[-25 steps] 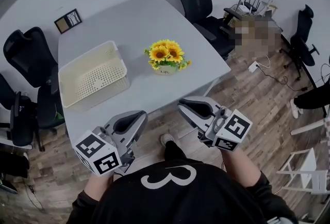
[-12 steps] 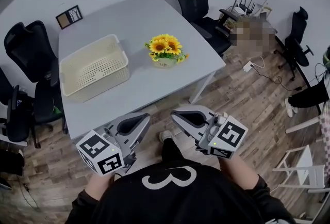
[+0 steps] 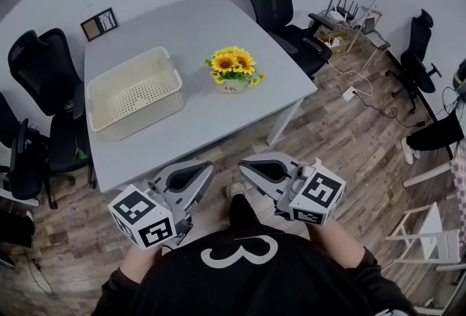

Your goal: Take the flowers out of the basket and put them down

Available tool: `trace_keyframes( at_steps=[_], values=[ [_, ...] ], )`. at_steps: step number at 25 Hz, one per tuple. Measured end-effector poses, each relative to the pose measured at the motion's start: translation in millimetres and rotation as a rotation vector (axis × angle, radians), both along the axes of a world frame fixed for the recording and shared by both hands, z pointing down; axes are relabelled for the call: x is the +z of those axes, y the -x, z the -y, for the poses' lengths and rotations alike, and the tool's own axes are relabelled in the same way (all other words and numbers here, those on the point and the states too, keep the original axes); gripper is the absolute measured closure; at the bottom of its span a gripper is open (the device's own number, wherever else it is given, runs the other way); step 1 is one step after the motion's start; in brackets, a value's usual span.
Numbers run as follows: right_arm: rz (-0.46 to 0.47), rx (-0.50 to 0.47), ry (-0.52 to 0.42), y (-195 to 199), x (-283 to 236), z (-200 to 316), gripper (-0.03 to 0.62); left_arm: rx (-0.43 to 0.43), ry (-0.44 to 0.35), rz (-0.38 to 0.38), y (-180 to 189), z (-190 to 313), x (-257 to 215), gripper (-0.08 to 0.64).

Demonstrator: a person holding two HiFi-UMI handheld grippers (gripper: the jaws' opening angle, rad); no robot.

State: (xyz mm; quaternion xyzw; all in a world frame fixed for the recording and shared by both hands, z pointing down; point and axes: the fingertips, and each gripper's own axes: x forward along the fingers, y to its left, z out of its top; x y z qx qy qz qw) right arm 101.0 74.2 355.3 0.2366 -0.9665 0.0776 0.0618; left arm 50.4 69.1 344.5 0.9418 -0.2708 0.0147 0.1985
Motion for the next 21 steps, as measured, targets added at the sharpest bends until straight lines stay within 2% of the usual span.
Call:
trace_keyframes(
  at_steps=[21],
  values=[
    [-0.005, 0.009, 0.009, -4.3, 4.4, -9.9, 0.583, 0.011, 0.015, -0.001, -3.9, -8.5, 4.6, 0.548]
  ],
)
